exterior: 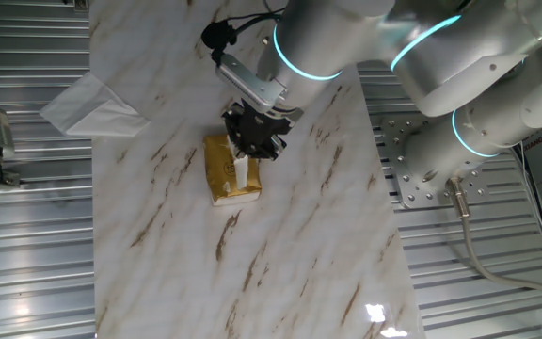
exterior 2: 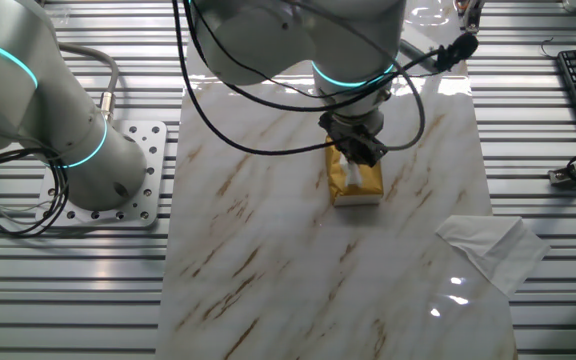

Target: Pull out a napkin

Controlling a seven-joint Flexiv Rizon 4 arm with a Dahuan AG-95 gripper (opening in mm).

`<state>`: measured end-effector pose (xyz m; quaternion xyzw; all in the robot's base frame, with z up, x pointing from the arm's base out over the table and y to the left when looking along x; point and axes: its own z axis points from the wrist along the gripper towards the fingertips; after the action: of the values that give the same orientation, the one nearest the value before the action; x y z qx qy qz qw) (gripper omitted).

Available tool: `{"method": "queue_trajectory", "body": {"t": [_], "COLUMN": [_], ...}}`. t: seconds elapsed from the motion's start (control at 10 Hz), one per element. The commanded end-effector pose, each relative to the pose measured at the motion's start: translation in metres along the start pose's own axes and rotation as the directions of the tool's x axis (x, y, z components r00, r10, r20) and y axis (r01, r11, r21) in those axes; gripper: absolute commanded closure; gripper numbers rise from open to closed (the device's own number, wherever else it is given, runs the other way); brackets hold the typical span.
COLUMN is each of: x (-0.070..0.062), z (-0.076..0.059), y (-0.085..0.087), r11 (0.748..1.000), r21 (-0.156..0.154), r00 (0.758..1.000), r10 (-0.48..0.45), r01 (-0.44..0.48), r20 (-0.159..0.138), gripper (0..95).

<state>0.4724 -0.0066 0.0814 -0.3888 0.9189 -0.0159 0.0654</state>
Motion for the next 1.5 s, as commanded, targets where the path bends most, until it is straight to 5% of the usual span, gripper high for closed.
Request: {"method": "queue_trajectory", "body": {"t": [0.1, 0.4, 0.7, 0.9, 1.3, 1.5], "x": [0.0, 0.0, 0.0, -0.001, -0.005, -0.009], "z": [-0.002, -0.002, -0.009, -0.027, -0.062, -0.085], "y": [0.0, 0.0, -0.003, -0.008, -0.011, -0.008], "r11": [1.0, 0.999, 0.997, 0.993, 0.973, 0.964], "r21": [-0.016, -0.007, -0.046, -0.1, -0.176, -0.191], "r00": [1.0, 0.999, 0.998, 0.994, 0.983, 0.974], "r10": [0.009, 0.035, 0.052, 0.059, 0.127, 0.152], "r01": [-0.009, -0.035, -0.053, -0.068, -0.149, -0.183], "r20": [0.017, -0.003, -0.03, -0.09, -0.134, -0.165], "gripper": [95.0, 95.0, 95.0, 95.0, 95.0, 95.0]}}
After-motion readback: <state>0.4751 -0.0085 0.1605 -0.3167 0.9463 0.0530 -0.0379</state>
